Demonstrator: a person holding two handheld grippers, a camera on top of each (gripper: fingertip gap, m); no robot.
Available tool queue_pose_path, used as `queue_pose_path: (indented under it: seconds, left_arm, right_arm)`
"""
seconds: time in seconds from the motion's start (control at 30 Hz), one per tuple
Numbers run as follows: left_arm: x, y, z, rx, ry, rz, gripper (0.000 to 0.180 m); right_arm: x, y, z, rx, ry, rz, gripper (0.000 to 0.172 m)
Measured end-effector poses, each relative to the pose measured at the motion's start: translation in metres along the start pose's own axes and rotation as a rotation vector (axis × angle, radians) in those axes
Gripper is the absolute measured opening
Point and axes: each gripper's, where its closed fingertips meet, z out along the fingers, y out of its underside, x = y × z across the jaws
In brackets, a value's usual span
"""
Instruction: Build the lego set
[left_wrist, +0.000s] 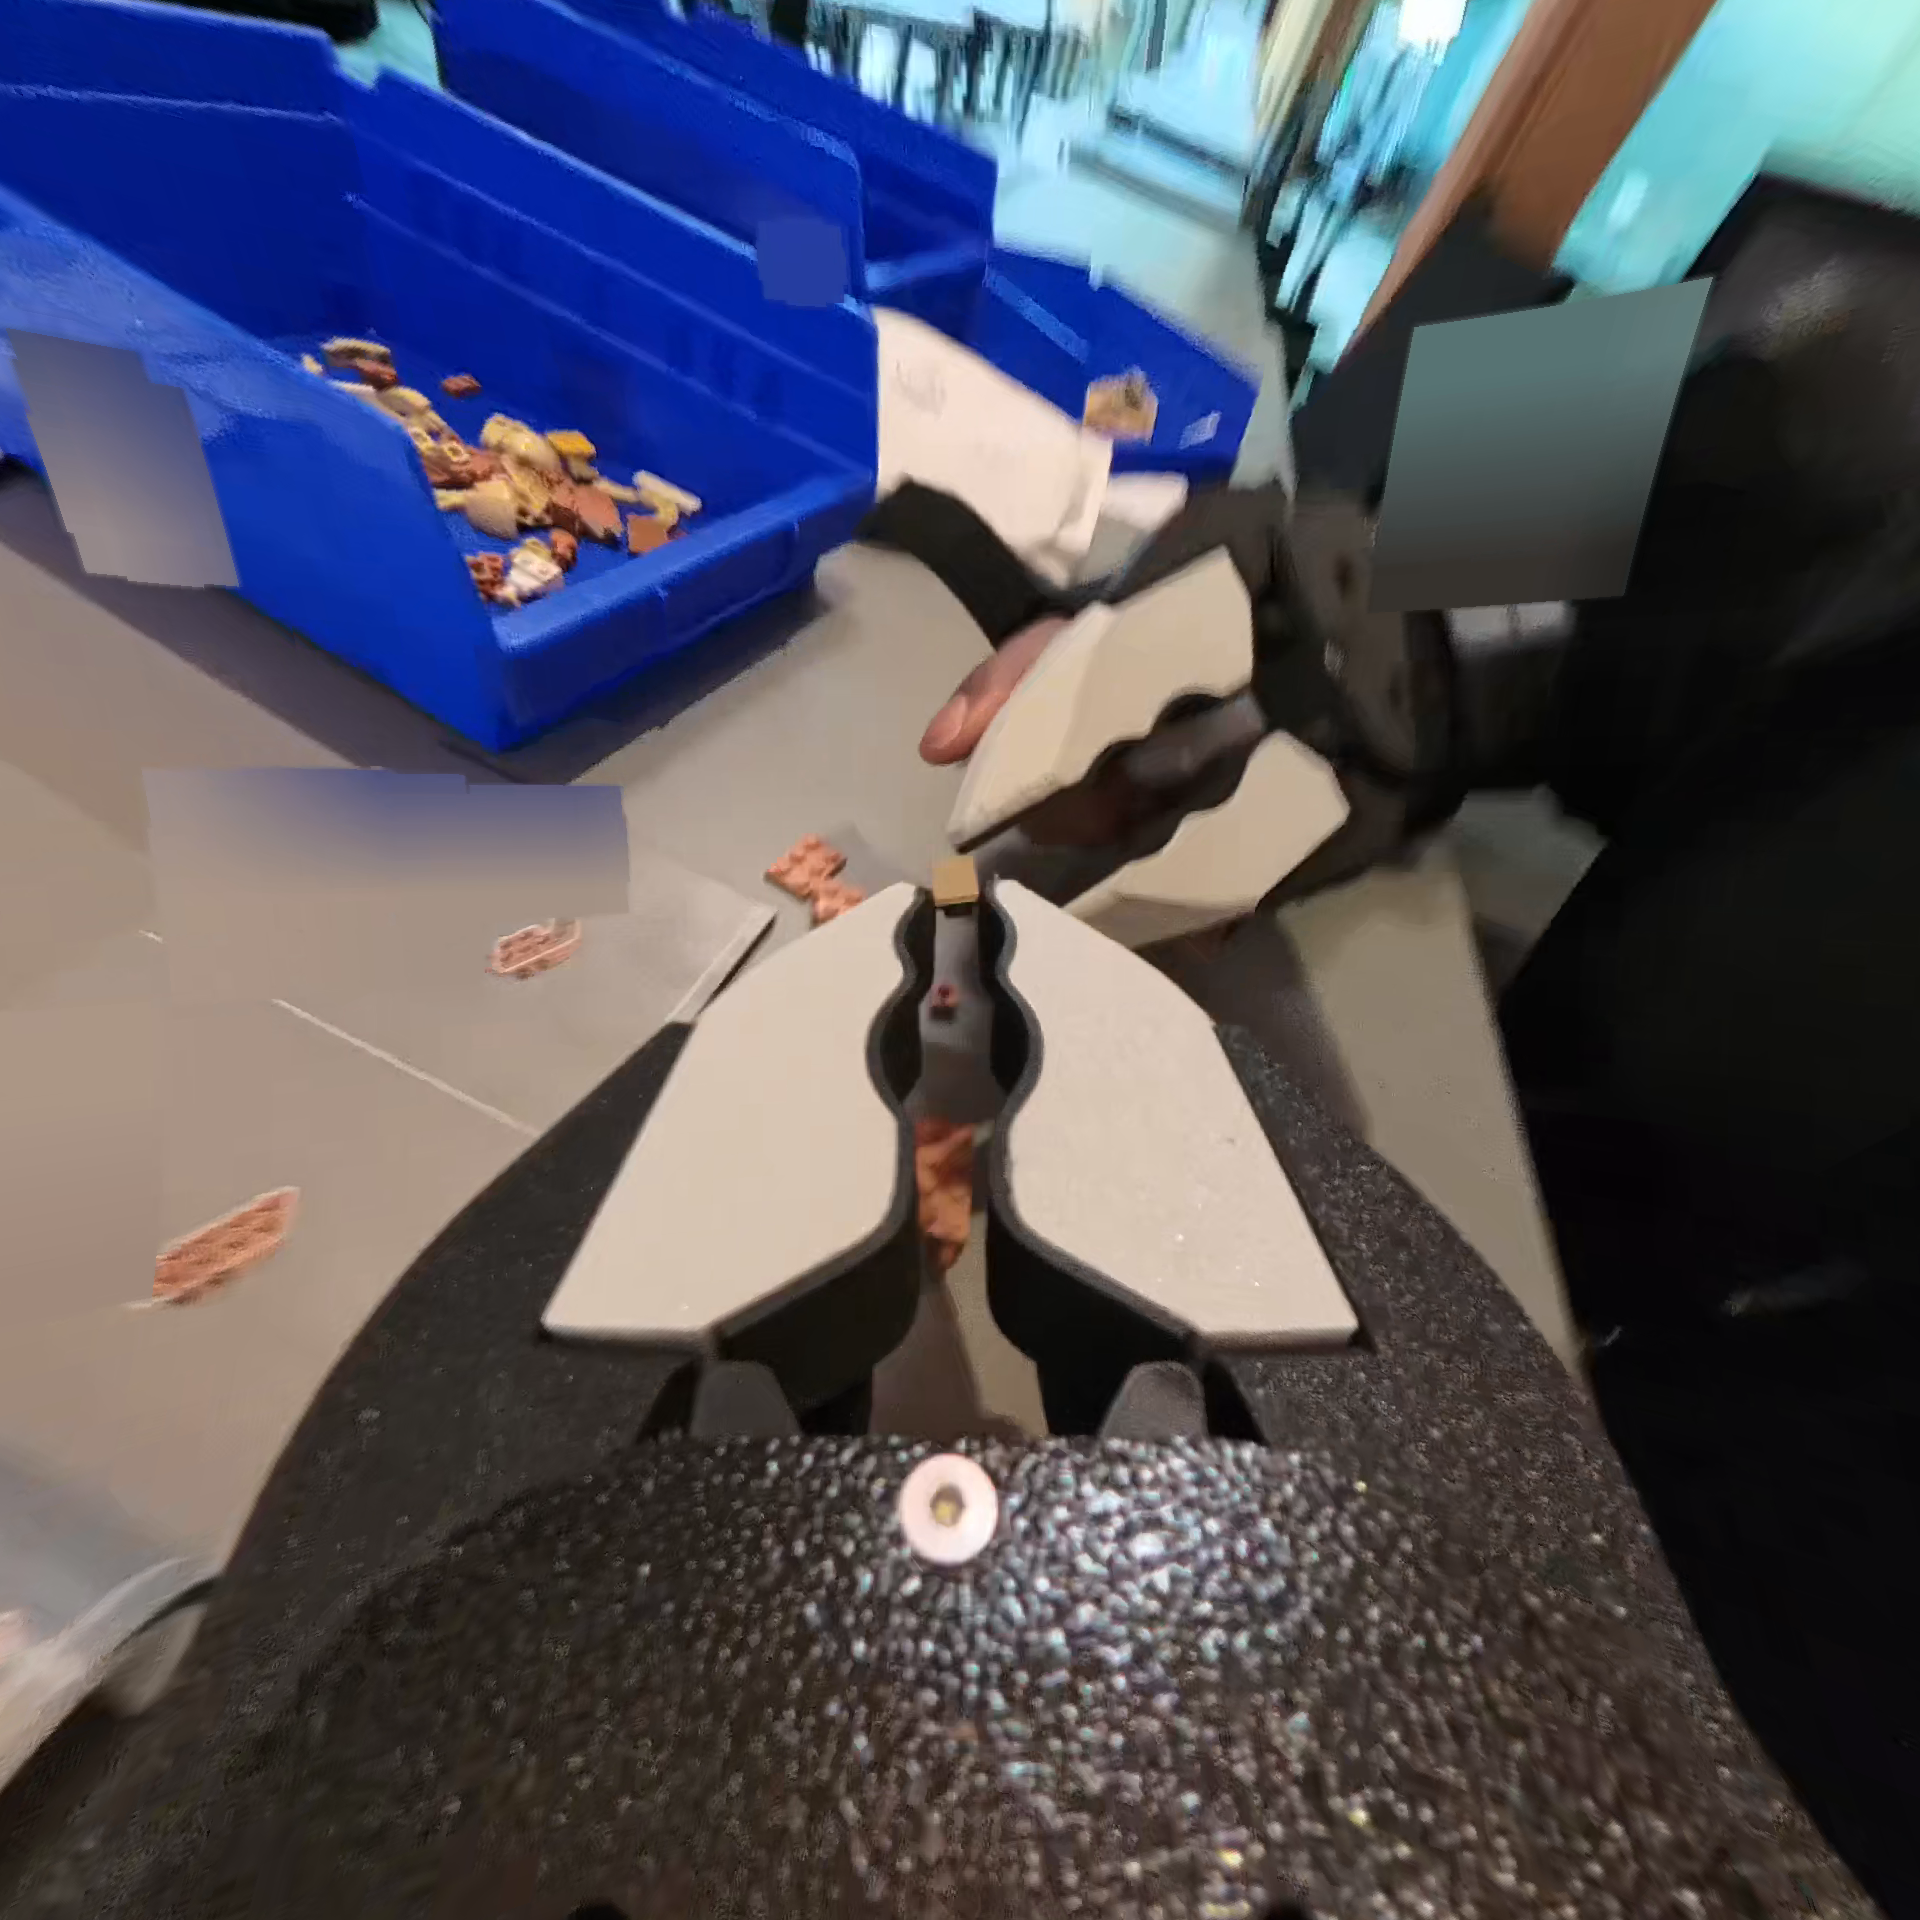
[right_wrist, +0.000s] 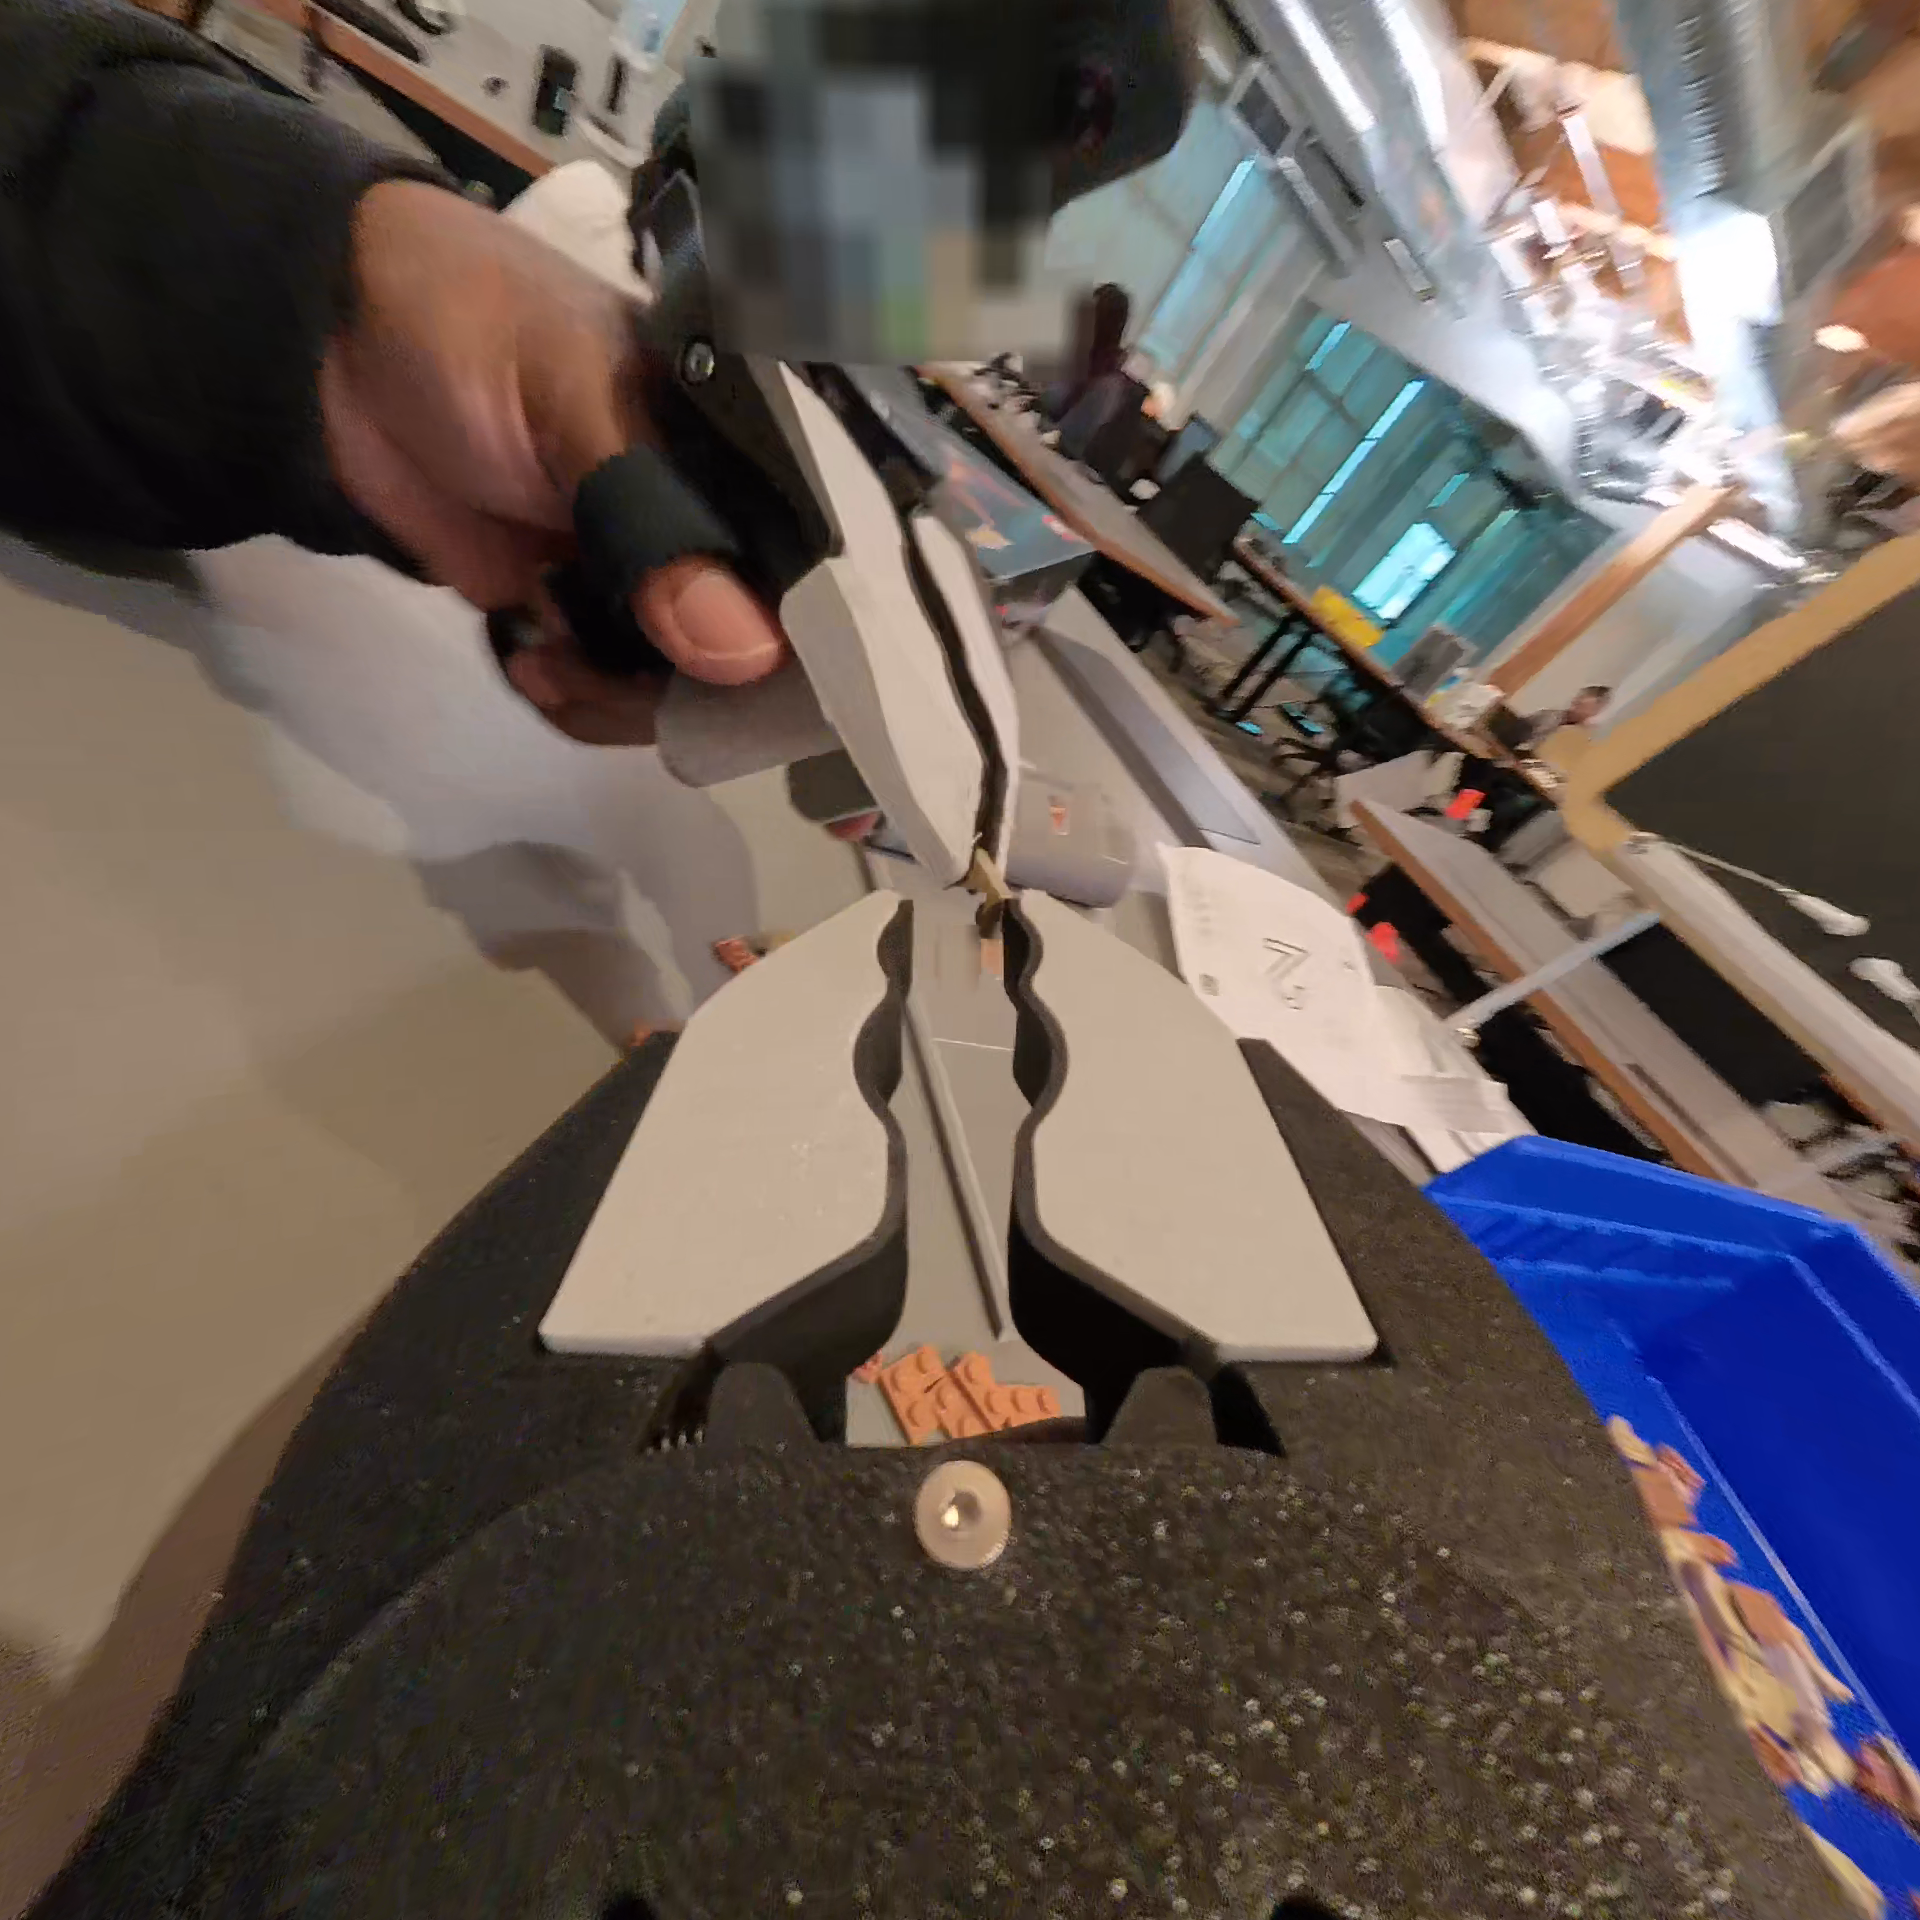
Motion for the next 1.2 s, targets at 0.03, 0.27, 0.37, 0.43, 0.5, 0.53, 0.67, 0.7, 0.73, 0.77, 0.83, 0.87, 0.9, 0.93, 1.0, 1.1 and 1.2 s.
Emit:
queue_pose_path:
  seconds: [0.03,0.27,0.37,0.43,0.5,0.53,0.67,0.7,0.73,0.77,0.83,0.87,0.9,0.93,1.0,1.1,1.2]
  left_arm:
    - [0.001,0.005,-0.001,-0.059,-0.016,0.074,0.007]
    - [0.007,0.037,-0.008,-0.392,-0.091,0.489,0.007]
    - [0.009,0.044,-0.008,-0.449,-0.096,0.554,0.007]
    - [0.008,0.048,-0.009,-0.478,-0.1,0.575,0.008]
    - [0.01,0.05,-0.008,-0.489,-0.095,0.596,0.007]
    - [0.011,0.05,-0.008,-0.495,-0.091,0.609,0.008]
    - [0.014,0.052,-0.007,-0.501,-0.073,0.637,0.007]
    - [0.015,0.052,-0.007,-0.498,-0.07,0.633,0.007]
    - [0.015,0.053,-0.006,-0.498,-0.064,0.629,0.007]
    - [0.015,0.054,-0.006,-0.5,-0.059,0.626,0.007]
    - [0.015,0.055,-0.006,-0.502,-0.054,0.621,0.007]
    - [0.015,0.055,-0.005,-0.504,-0.051,0.619,0.007]
    - [0.015,0.056,-0.005,-0.507,-0.049,0.616,0.007]
    - [0.015,0.056,-0.005,-0.509,-0.048,0.612,0.007]
    - [0.016,0.056,-0.004,-0.508,-0.046,0.603,0.007]
    - [0.016,0.056,-0.005,-0.503,-0.041,0.587,0.007]
    - [0.015,0.056,-0.005,-0.505,-0.041,0.586,0.007]
  right_arm:
    - [-0.001,0.0,0.0,-0.004,-0.024,0.018,0.016]
    - [-0.025,0.004,0.0,-0.069,-0.217,0.039,0.009]
    - [-0.034,0.005,0.0,-0.087,-0.26,0.027,0.007]
    - [-0.038,0.006,0.001,-0.101,-0.284,0.021,0.006]
    - [-0.041,0.007,0.001,-0.117,-0.293,0.004,0.006]
    - [-0.042,0.008,0.002,-0.123,-0.295,-0.006,0.006]
    - [-0.046,0.012,0.002,-0.144,-0.302,-0.043,0.006]
    - [-0.047,0.013,0.002,-0.15,-0.305,-0.043,0.006]
    - [-0.047,0.014,0.002,-0.157,-0.307,-0.043,0.006]
    - [-0.048,0.015,0.002,-0.164,-0.312,-0.043,0.006]
    - [-0.049,0.017,0.002,-0.175,-0.32,-0.04,0.006]
    - [-0.05,0.018,0.002,-0.179,-0.325,-0.036,0.006]
    - [-0.051,0.018,0.002,-0.183,-0.328,-0.031,0.005]
    - [-0.052,0.019,0.002,-0.187,-0.331,-0.029,0.004]
    - [-0.053,0.019,0.001,-0.192,-0.337,-0.023,0.002]
    - [-0.052,0.019,0.001,-0.196,-0.336,-0.002,0.001]
    - [-0.05,0.019,0.001,-0.202,-0.328,-0.001,0.005]
